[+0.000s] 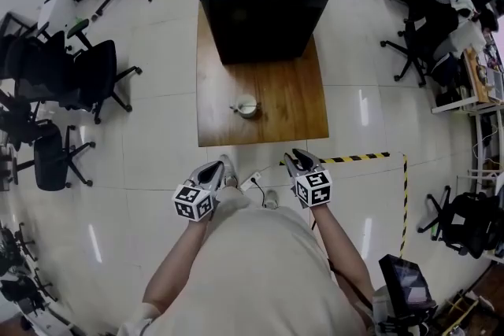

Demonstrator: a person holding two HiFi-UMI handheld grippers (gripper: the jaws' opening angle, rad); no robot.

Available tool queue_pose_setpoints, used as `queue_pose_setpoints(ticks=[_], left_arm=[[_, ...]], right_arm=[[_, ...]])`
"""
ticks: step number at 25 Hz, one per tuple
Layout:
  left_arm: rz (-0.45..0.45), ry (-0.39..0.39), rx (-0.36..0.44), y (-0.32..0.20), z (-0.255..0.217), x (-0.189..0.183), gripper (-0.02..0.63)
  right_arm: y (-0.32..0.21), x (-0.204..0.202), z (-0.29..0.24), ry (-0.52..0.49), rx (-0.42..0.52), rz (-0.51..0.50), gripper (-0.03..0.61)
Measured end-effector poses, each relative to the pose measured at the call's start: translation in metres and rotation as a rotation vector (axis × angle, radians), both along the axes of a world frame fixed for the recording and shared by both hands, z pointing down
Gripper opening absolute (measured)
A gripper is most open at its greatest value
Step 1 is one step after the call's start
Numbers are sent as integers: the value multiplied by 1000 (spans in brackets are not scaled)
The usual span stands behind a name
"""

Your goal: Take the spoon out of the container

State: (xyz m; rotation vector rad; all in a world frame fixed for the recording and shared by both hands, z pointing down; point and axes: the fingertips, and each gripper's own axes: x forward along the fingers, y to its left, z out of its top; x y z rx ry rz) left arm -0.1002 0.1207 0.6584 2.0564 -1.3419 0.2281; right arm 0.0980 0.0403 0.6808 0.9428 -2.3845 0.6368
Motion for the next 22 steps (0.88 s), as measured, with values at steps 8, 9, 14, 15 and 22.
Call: queue_pose_setpoints(ticks=[8,9,14,15,22], left_arm=[[150,22,5,-68,3,-42,-17],[170,33,1,-73,5,-45,-17],[293,66,0,-86,7,-40,-17],[315,64,1,-90,8,-38,-17],[324,45,14,-122,8,-36,-17]], right_arm=[[-74,-47,-15,38,-27,92,114],[-80,-52,-14,46,-31,101,114],[-106,-68,-9,96,-50,133,109],[-110,-70,-7,106,-56,132,109],[-137,-82,34,162,-120,49,109]])
